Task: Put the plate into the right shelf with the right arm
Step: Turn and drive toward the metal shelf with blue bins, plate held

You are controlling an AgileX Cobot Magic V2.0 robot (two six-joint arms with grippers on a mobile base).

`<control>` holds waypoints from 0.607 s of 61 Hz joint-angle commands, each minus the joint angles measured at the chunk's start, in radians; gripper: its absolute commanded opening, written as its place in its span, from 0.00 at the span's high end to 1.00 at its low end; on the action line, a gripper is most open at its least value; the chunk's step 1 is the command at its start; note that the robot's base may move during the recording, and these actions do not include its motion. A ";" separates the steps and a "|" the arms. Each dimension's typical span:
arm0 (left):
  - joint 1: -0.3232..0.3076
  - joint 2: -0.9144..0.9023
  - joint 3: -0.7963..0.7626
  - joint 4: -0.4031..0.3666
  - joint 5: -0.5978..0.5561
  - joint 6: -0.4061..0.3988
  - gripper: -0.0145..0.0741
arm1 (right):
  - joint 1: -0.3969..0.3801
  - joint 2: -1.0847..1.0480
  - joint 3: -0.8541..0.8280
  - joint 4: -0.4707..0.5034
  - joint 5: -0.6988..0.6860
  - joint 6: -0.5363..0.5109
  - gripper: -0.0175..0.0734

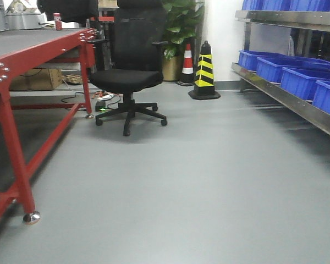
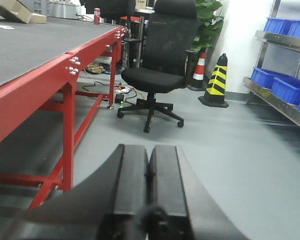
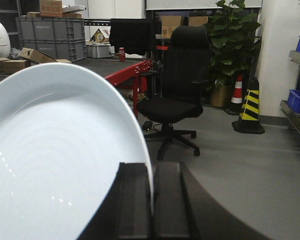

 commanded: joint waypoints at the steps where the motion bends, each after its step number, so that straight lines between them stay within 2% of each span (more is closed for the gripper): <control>1: -0.004 -0.012 0.007 0.000 -0.089 -0.006 0.89 | 0.002 0.005 -0.030 -0.018 -0.104 -0.003 0.74; 37: -0.004 -0.012 0.007 0.000 -0.089 -0.006 0.89 | 0.002 0.005 -0.030 -0.018 -0.105 -0.003 0.74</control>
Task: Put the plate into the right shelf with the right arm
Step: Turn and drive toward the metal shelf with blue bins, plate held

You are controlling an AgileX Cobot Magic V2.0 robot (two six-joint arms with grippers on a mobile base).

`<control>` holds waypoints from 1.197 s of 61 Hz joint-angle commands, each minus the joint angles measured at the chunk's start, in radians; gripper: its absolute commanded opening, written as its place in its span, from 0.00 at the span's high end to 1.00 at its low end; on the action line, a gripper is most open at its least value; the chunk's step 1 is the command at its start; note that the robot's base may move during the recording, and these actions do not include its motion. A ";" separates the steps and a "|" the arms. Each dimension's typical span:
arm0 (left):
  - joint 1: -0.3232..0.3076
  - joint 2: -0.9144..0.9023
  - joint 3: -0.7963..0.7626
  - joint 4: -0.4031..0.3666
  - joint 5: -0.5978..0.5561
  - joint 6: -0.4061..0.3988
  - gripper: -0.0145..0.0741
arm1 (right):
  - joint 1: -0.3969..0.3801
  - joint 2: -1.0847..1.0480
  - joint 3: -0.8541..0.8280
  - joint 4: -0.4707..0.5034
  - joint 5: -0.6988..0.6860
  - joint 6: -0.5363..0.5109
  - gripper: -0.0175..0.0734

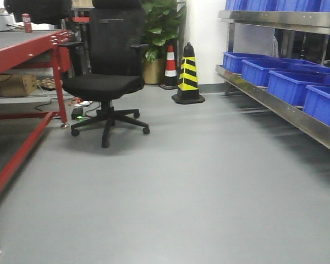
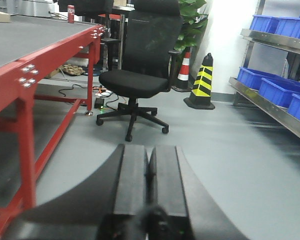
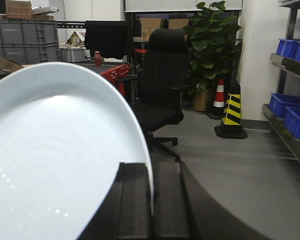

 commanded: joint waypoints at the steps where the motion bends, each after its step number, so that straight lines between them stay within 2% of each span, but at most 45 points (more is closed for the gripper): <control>1: -0.004 -0.012 0.007 0.000 -0.089 -0.006 0.89 | 0.002 0.006 -0.030 -0.018 -0.098 -0.003 0.74; 73: -0.004 -0.012 0.009 0.000 -0.089 -0.006 0.89 | 0.002 0.006 -0.030 -0.018 -0.097 -0.003 0.74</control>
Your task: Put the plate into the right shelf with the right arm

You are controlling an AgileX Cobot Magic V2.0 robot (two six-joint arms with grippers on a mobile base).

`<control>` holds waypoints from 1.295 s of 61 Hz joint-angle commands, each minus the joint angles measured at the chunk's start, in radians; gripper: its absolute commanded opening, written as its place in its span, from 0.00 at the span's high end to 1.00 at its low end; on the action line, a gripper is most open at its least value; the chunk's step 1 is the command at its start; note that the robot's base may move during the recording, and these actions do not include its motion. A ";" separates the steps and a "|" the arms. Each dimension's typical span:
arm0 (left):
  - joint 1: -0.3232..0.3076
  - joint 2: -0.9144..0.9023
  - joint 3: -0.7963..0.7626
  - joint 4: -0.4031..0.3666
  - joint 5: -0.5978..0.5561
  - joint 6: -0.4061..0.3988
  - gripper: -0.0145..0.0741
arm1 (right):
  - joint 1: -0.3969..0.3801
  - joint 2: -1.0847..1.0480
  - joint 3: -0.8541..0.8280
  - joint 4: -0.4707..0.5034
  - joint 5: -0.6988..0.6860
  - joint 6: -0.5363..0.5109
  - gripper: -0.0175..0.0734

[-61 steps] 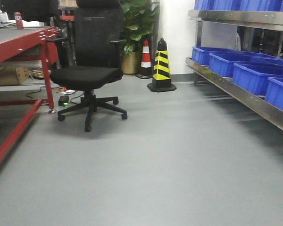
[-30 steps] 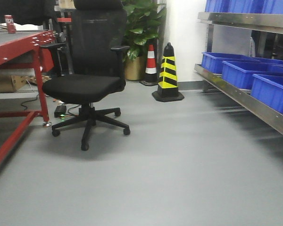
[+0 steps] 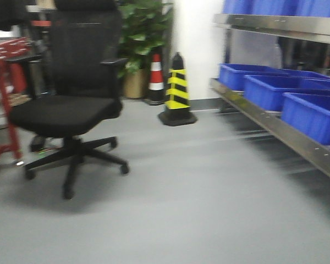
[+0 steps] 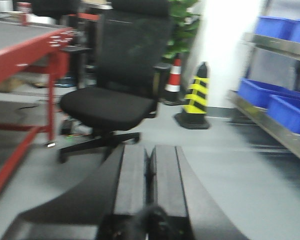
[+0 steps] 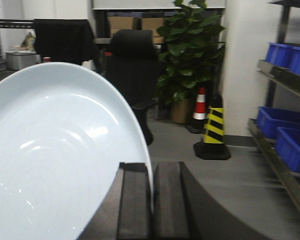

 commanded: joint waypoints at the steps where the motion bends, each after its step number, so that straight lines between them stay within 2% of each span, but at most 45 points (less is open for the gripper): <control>1: -0.004 -0.012 0.009 0.000 -0.089 -0.006 0.89 | 0.002 0.006 -0.030 -0.018 -0.097 -0.003 0.74; 79: -0.004 -0.012 0.009 0.000 -0.089 -0.006 0.89 | 0.002 0.006 -0.030 -0.018 -0.097 -0.003 0.74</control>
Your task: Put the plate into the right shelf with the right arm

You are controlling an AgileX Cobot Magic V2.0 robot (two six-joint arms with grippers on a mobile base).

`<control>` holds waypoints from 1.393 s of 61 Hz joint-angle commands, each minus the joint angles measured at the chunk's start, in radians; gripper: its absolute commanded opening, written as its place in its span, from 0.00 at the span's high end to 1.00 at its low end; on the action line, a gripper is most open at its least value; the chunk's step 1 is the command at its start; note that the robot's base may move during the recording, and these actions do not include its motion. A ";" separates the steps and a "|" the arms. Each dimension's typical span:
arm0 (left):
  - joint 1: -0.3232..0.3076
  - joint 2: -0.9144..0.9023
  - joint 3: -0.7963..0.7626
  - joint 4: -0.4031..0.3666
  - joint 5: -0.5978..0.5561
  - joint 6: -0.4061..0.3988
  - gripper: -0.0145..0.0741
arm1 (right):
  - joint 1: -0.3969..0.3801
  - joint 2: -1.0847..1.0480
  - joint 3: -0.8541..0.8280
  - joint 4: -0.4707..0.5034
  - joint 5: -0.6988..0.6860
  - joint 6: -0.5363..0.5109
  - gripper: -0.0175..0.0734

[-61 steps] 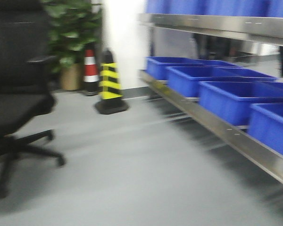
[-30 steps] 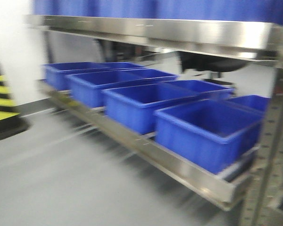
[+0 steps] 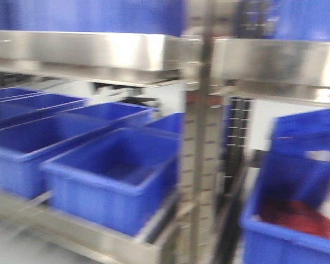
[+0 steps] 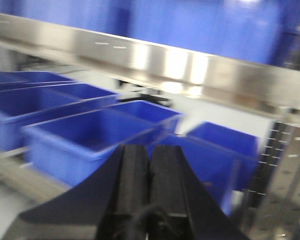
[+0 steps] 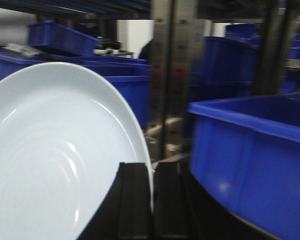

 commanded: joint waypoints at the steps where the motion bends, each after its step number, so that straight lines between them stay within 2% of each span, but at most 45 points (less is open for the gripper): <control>1: -0.004 -0.012 0.009 0.000 -0.089 -0.006 0.89 | 0.002 0.006 -0.030 -0.018 -0.097 -0.002 0.74; 85: -0.004 -0.012 0.009 0.000 -0.089 -0.006 0.89 | 0.002 0.006 -0.030 -0.018 -0.097 -0.002 0.74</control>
